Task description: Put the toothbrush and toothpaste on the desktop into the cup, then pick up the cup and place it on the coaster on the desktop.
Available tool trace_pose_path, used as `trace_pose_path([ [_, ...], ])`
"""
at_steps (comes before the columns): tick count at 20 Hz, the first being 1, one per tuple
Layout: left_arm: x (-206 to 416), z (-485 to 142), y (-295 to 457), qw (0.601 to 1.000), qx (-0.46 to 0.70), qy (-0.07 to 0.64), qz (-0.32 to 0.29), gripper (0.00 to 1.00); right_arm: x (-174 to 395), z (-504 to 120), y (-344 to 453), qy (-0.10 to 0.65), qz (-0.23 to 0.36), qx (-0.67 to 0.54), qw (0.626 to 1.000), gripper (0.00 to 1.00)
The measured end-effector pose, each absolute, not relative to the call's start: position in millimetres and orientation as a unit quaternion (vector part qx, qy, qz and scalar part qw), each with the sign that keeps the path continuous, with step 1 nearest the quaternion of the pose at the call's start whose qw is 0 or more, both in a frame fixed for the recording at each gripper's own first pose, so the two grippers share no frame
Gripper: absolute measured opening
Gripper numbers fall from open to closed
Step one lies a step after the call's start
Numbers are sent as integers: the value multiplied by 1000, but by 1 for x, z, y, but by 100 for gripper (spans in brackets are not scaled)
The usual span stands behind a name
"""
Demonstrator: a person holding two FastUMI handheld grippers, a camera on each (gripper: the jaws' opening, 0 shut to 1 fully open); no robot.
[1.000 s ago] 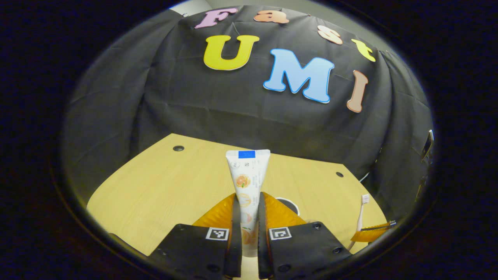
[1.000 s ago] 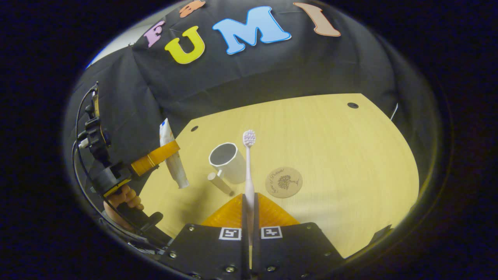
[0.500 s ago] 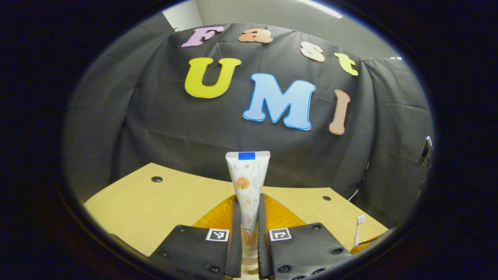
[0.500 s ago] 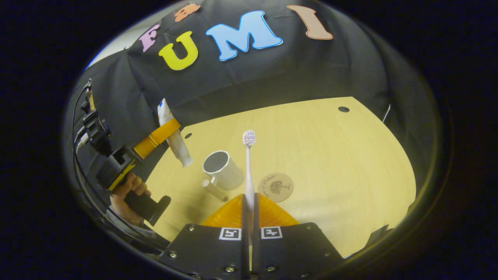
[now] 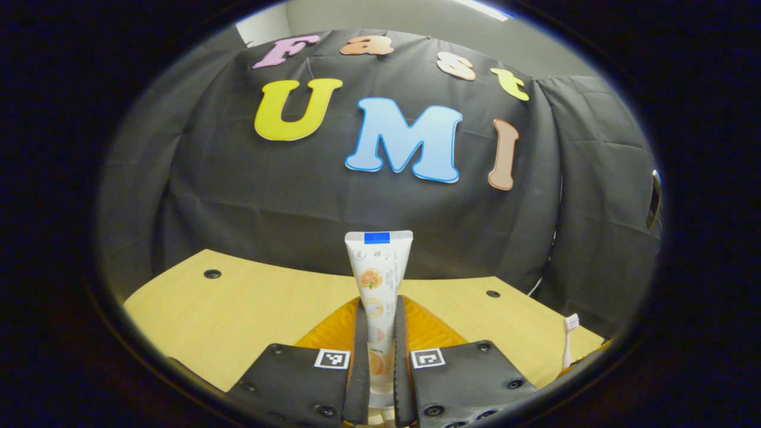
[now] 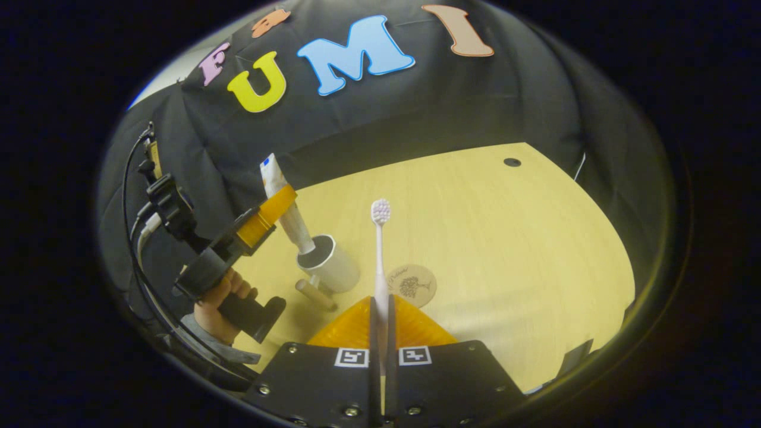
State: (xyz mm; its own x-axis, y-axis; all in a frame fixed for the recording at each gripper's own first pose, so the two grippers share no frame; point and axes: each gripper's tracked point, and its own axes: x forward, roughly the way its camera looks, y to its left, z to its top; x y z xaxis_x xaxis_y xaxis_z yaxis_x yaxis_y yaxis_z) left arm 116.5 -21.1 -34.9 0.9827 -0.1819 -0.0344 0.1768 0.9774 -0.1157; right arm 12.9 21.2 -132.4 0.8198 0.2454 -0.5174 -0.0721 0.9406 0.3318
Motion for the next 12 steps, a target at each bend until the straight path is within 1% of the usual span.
trace_pose_path([
  [4,127,-67,-27,993,-37,52,-95,22,14,-133,21,290,87,153,941,4],
  [6,126,-82,-25,993,-27,65,-92,24,14,-134,21,292,89,153,940,4],
  [11,121,-117,-22,990,-14,104,-94,23,15,-136,24,297,95,151,938,4],
  [12,119,-117,-22,990,-7,100,-95,26,15,-137,24,298,95,150,938,4],
])
